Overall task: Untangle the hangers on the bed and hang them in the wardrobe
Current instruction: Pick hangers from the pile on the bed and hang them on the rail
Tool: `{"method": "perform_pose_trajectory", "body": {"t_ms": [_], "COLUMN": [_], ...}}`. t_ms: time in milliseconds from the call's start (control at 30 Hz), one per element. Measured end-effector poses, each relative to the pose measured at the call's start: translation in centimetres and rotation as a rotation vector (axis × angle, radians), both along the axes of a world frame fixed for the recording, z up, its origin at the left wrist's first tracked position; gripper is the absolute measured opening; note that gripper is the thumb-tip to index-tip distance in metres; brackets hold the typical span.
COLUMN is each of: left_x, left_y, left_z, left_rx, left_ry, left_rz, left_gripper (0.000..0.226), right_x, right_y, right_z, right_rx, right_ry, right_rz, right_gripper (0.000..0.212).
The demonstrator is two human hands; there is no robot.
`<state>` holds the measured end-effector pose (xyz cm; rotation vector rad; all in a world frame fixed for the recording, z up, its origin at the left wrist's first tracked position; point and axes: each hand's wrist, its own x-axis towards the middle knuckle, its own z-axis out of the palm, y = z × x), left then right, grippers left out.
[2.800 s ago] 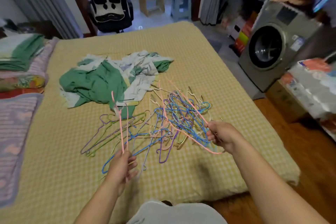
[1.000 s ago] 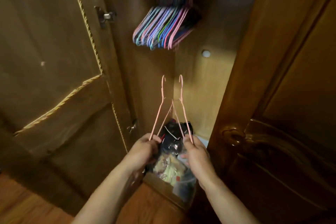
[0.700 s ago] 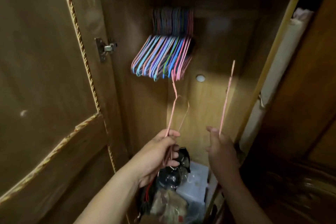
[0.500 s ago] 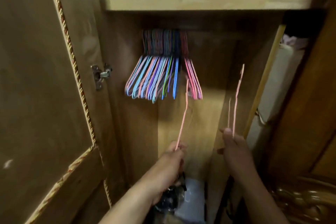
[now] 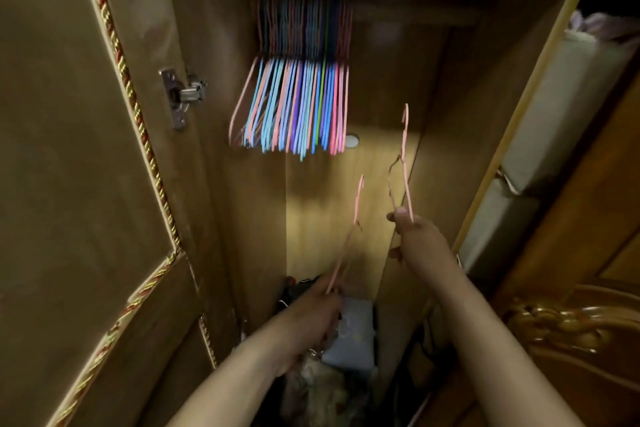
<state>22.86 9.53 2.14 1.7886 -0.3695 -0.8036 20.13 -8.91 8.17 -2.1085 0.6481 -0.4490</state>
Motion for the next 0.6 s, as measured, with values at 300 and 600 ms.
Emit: {"method": "perform_pose_trajectory", "body": {"t_ms": [300, 600], "left_x": [2.0, 10.9], "left_y": [-5.6, -13.2], "left_z": [6.6, 18.5], "left_rx": [-0.204, -0.376], "left_ry": [-0.184, -0.273], "left_rz": [-0.013, 0.159], "left_gripper": [0.023, 0.02], "right_x": [-1.4, 0.9], "right_y": [-2.4, -3.8], "right_z": [2.2, 7.7], "right_rx": [0.1, -0.023], "right_ry": [-0.042, -0.104], "right_rz": [-0.12, -0.121], "right_gripper": [0.046, 0.04]}}
